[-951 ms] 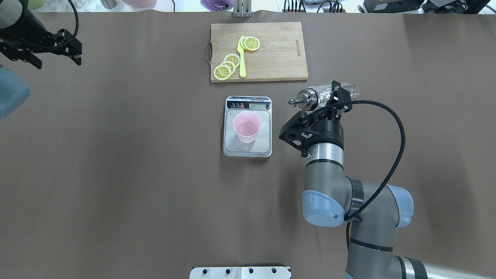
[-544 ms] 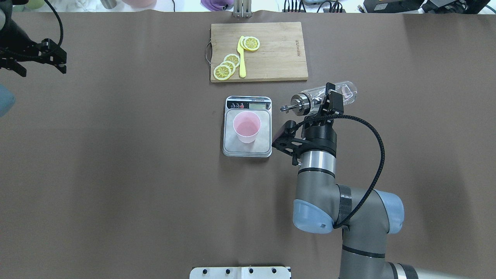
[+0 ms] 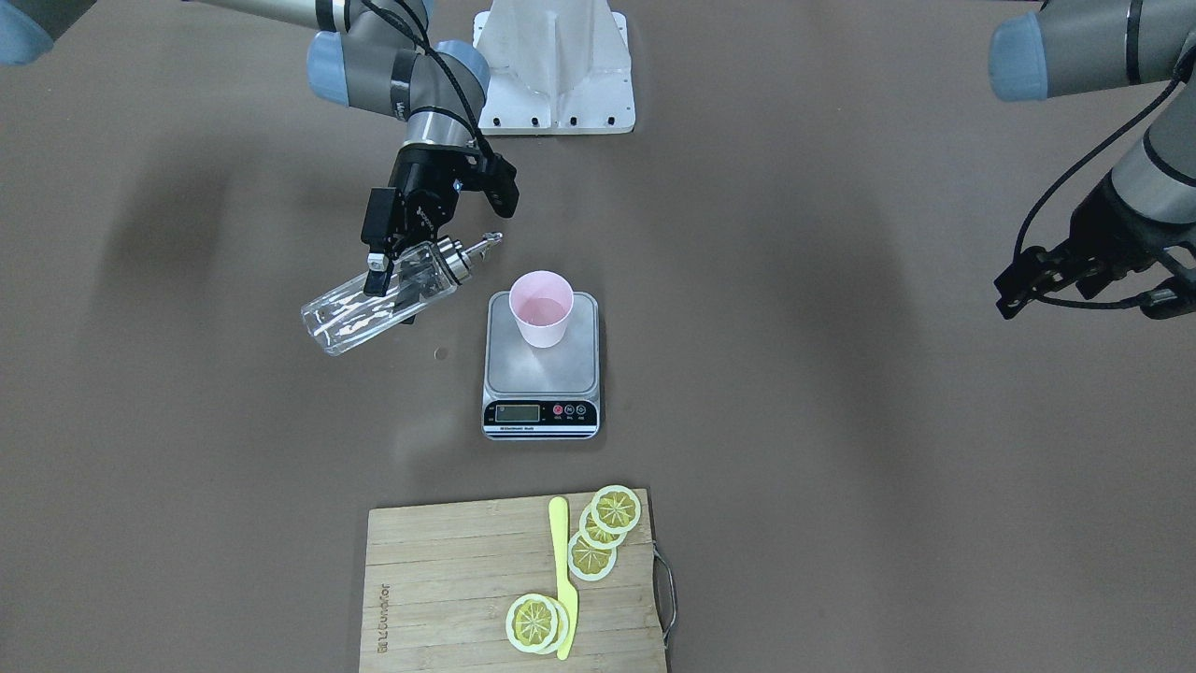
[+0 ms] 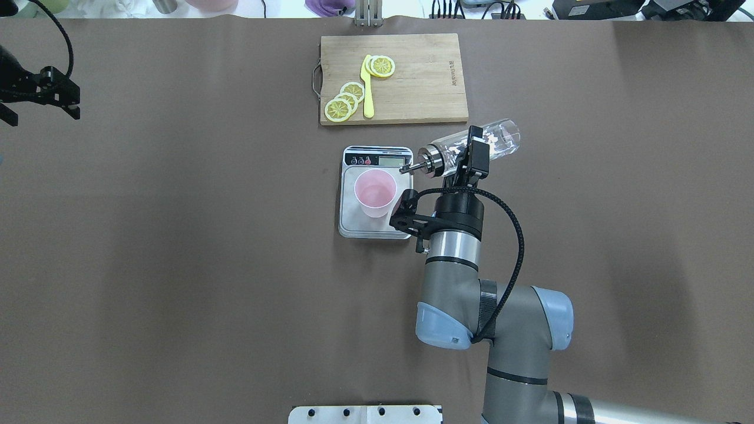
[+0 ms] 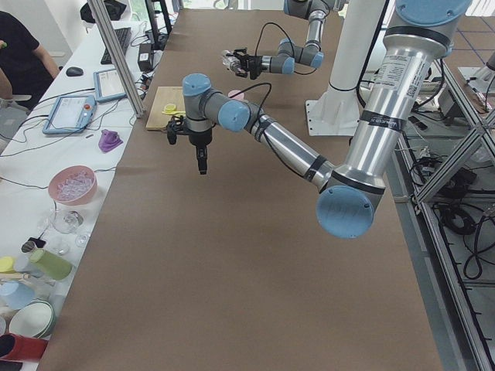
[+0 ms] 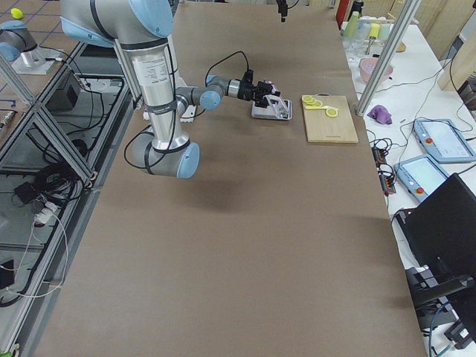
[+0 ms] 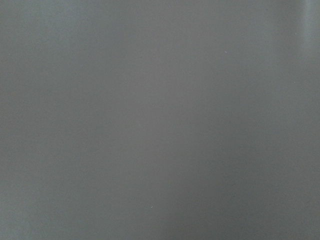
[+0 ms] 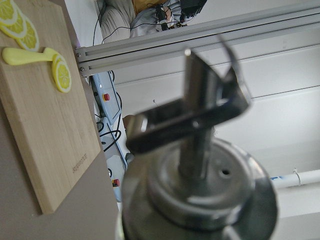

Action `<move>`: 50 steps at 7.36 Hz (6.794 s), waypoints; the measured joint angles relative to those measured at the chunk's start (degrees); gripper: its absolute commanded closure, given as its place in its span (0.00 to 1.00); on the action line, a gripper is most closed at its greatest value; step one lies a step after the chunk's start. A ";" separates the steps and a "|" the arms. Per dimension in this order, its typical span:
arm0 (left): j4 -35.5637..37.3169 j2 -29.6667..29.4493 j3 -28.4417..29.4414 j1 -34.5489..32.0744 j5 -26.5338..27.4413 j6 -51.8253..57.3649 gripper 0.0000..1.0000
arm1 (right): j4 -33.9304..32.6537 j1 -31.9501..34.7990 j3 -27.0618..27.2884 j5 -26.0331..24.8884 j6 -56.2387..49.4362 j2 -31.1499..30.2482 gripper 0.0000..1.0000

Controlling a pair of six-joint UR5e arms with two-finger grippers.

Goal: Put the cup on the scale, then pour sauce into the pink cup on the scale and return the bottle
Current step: 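Tilt the sauce bottle with the right gripper, spout over the pink cup, then tilt the sauce bottle upright and carry it back with the right gripper, then lower the glass sauce bottle onto the table with the right gripper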

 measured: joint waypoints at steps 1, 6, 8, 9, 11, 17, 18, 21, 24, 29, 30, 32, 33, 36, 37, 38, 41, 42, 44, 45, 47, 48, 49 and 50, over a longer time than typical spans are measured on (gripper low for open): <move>-0.02 0.40 0.05 -0.12 0.00 0.05 0.02 | 0.08 0.21 -1.20 -0.63 -0.96 0.40 1.00; -0.08 0.69 0.44 -0.32 0.00 0.31 0.02 | 0.28 0.31 -5.01 -4.27 -1.80 1.50 1.00; -0.08 0.75 0.17 -0.35 -0.03 0.30 0.02 | 0.36 0.31 -6.53 -5.19 -1.80 2.63 1.00; -0.08 0.84 -0.28 -0.36 -0.37 0.28 0.02 | 0.38 0.34 -7.08 -5.50 -1.78 3.06 1.00; -0.08 0.93 -0.15 -0.36 -1.24 0.36 0.02 | 0.45 0.37 -8.36 -6.55 -1.74 3.44 1.00; -0.25 0.96 0.54 -0.42 -1.49 0.40 0.02 | 0.42 0.38 -10.79 -11.36 -2.39 3.74 1.00; -0.26 0.96 0.68 -0.48 -1.50 0.40 0.02 | 0.46 0.38 -10.97 -12.00 -2.75 3.81 1.00; -0.26 0.88 0.71 -0.56 -1.50 0.40 0.02 | 0.51 0.24 -11.12 -13.33 -3.56 4.12 1.00; -0.26 0.89 0.82 -0.56 -1.50 0.40 0.02 | 0.53 0.14 -11.91 -15.46 -3.63 4.29 1.00; -0.26 0.82 0.64 -0.56 -1.50 0.40 0.02 | 12.15 0.32 -12.20 -10.55 -2.39 4.00 1.00; -0.26 0.80 0.62 -0.56 -1.50 0.40 0.02 | 14.42 0.31 -12.19 -9.12 -2.21 3.95 1.00; -0.22 0.79 0.51 -0.61 -1.48 0.42 0.02 | 19.33 0.49 -11.70 -5.37 -0.51 4.22 1.00; -0.24 0.78 0.51 -0.61 -1.44 0.48 0.02 | 23.10 1.06 -11.56 -2.90 0.05 4.19 1.00; -0.24 0.51 0.85 -0.65 -1.14 0.59 0.02 | 34.55 3.94 -9.80 4.69 1.98 3.32 1.00; -0.22 0.40 1.16 -0.65 -1.04 0.65 0.02 | 36.06 4.99 -8.03 7.77 5.38 2.15 1.00; -0.24 0.26 1.49 -0.65 -1.00 0.69 0.02 | 36.71 6.29 -5.77 11.27 9.24 0.57 1.00; -0.22 -0.03 1.43 -0.99 -0.97 0.57 0.02 | 36.99 11.52 -0.03 21.57 18.25 -5.03 1.00; -0.22 -0.19 1.21 -1.25 -0.97 0.39 0.02 | 36.99 13.38 0.52 25.37 22.66 -7.13 1.00; -0.18 -0.41 0.48 -1.41 -0.97 -0.18 0.02 | 37.08 18.61 1.98 34.42 29.33 -10.65 1.00; -0.13 -0.48 0.00 -1.43 -0.95 -0.33 0.02 | 37.09 21.63 2.84 39.38 32.04 -13.27 1.00; -0.02 -0.70 -0.94 -1.44 -0.90 -0.57 0.02 | 37.19 27.95 4.24 48.67 38.20 -18.30 1.00; 0.00 -0.76 -1.22 -1.44 -0.89 -0.62 0.02 | 37.20 29.84 4.87 51.04 41.10 -20.34 1.00; 0.00 -0.78 -1.40 -1.44 -0.88 -0.67 0.02 | 37.15 30.67 4.92 52.07 45.12 -21.77 1.00; 0.00 -0.78 -1.46 -1.44 -0.86 -0.71 0.02 | 37.10 30.91 4.48 52.77 48.94 -22.86 1.00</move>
